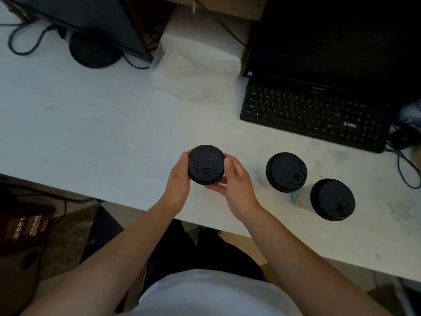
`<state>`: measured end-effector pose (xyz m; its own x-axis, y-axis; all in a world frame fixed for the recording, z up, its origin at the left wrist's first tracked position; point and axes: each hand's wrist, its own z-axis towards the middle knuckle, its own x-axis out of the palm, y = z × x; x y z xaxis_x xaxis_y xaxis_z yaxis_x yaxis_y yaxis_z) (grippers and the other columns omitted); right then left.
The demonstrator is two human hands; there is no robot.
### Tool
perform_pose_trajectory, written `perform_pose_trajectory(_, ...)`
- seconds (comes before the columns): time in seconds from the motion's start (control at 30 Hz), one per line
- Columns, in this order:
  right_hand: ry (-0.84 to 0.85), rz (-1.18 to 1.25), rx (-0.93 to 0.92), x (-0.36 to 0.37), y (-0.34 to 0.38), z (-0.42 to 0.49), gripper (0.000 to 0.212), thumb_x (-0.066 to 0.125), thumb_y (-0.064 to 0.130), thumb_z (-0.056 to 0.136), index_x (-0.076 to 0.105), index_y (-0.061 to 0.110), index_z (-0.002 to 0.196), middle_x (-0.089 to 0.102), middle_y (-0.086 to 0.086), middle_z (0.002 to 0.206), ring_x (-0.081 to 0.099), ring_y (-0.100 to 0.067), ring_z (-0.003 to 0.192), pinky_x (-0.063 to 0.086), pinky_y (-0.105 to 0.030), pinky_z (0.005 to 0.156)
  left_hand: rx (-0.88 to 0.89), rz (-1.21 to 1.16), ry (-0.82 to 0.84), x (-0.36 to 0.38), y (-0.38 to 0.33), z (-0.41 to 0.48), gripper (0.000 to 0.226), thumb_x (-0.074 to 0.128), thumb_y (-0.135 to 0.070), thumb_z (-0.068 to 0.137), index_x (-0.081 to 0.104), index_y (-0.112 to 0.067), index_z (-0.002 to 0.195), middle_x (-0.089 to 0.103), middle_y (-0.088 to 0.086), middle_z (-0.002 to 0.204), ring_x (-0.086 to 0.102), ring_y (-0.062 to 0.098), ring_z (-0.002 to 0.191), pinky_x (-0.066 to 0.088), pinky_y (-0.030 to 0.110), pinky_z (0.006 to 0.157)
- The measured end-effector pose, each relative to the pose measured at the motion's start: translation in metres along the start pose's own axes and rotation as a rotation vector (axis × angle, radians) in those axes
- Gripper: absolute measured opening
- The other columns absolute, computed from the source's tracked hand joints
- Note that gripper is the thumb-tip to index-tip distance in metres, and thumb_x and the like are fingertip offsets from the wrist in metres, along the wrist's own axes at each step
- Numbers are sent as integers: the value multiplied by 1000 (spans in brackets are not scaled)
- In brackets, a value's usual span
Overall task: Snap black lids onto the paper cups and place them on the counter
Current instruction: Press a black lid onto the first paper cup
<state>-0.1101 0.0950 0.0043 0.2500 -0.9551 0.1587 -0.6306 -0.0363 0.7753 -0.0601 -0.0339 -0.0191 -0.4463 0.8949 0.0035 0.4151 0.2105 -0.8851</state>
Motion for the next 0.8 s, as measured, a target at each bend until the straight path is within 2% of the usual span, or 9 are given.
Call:
perform_pose_trajectory(0.03,-4,3,2,0,0,0,33,38,32,109,62,16,124,66,-12,124,68,-32,104,63,-35,75,18,14,-4,-2,0,1,49,20,-33,112,61,-15,132,69,-8,119,64,-8,108,47,10,90)
perform_pose_trajectory(0.13,-29,10,5,3,0,1,31,37,30,110,63,19,122,65,-11,126,66,-34,112,63,-36,75,53,53,-17,-8,3,4,43,28,-41,108,64,-26,124,69,-1,126,62,11,122,48,34,107)
perform_pose_trajectory(0.2,-45,12,-3,6,-1,1,31,36,30,110,62,19,121,65,-11,126,65,-33,114,63,-37,74,89,96,-26,-12,3,6,40,31,-45,104,65,-30,119,69,-2,123,63,15,121,48,39,107)
perform_pose_trajectory(0.27,-57,12,-18,7,-1,1,30,35,29,110,62,20,119,65,-10,125,66,-31,113,64,-39,75,133,139,-26,-12,0,6,37,31,-44,103,65,-33,114,70,-6,118,64,13,117,50,37,104)
perform_pose_trajectory(0.33,-57,7,-22,7,0,0,30,35,28,110,63,21,117,66,-9,122,66,-30,112,64,-41,76,171,181,-23,-12,-2,6,35,30,-41,104,64,-35,111,69,-12,113,64,5,110,50,29,100)
perform_pose_trajectory(0.43,-43,-17,-26,4,2,1,31,35,27,110,64,20,117,67,-9,122,66,-31,112,64,-42,77,217,251,-12,-13,-3,5,38,27,-40,104,61,-28,117,67,-15,113,62,0,109,48,20,96)
perform_pose_trajectory(0.63,-45,-102,-66,4,9,2,33,33,26,110,63,15,119,65,-12,123,65,-31,111,64,-35,69,274,311,-22,-11,-4,1,36,26,-36,105,56,-27,122,63,-18,115,59,-7,110,44,11,95)
perform_pose_trajectory(0.73,-82,-109,-69,6,14,5,24,39,27,108,58,15,116,62,-10,121,65,-33,109,64,-39,66,316,318,-50,-8,-5,-2,32,28,-27,107,51,-23,130,59,-19,119,56,-11,110,42,8,95)
perform_pose_trajectory(0.8,-105,-73,-39,5,16,6,19,45,29,107,55,14,113,60,-10,120,65,-36,108,64,-41,65,369,311,-81,-4,-7,-6,34,31,-21,104,50,-19,133,60,-12,122,58,-5,110,45,12,98)
